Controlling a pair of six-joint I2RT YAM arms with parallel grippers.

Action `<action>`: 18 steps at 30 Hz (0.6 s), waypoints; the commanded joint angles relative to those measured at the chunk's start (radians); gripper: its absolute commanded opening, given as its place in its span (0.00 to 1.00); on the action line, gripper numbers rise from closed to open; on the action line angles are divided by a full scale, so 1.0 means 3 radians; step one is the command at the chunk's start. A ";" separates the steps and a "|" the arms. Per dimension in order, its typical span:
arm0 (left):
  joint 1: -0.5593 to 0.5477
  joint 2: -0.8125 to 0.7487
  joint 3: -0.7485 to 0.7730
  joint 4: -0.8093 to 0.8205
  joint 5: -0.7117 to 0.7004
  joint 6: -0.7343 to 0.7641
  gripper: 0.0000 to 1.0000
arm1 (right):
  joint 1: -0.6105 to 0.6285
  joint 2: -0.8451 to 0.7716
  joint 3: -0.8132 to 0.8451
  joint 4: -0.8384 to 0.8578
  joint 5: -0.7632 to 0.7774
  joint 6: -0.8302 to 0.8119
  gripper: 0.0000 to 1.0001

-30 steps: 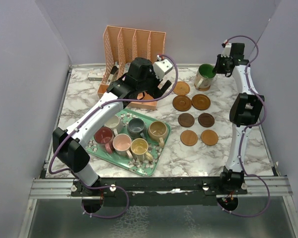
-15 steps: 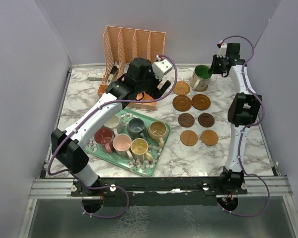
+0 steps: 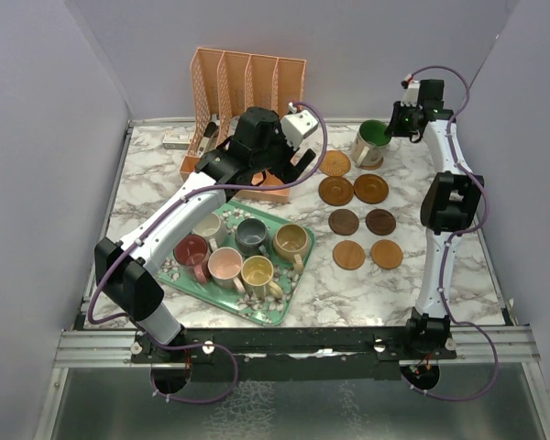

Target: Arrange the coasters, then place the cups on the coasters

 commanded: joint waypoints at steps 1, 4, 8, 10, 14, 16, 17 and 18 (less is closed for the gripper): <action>0.0011 -0.0155 -0.0046 0.0085 0.0081 0.0014 0.93 | 0.0025 -0.0188 0.0194 -0.0021 -0.0203 0.0039 0.01; 0.0011 -0.0155 -0.0047 0.0083 0.0082 0.0015 0.93 | 0.0025 -0.0171 0.0202 -0.0070 -0.0229 0.0019 0.01; 0.0011 -0.0158 -0.0049 0.0087 0.0089 0.0010 0.93 | 0.0025 -0.0129 0.0200 -0.0128 -0.0296 0.0005 0.01; 0.0011 -0.0163 -0.0050 0.0086 0.0099 0.0009 0.93 | 0.0028 -0.0116 0.0187 -0.0143 -0.0329 0.0009 0.01; 0.0011 -0.0163 -0.0053 0.0083 0.0110 0.0006 0.93 | 0.0034 -0.0125 0.0155 -0.0145 -0.0373 0.0015 0.01; 0.0011 -0.0168 -0.0058 0.0090 0.0113 0.0005 0.92 | 0.0035 -0.0137 0.0156 -0.0136 -0.0367 0.0016 0.01; 0.0011 -0.0165 -0.0061 0.0089 0.0116 0.0001 0.93 | 0.0035 -0.0148 0.0159 -0.0127 -0.0364 0.0015 0.01; 0.0011 -0.0168 -0.0064 0.0091 0.0117 0.0003 0.92 | 0.0035 -0.0156 0.0158 -0.0117 -0.0363 0.0017 0.01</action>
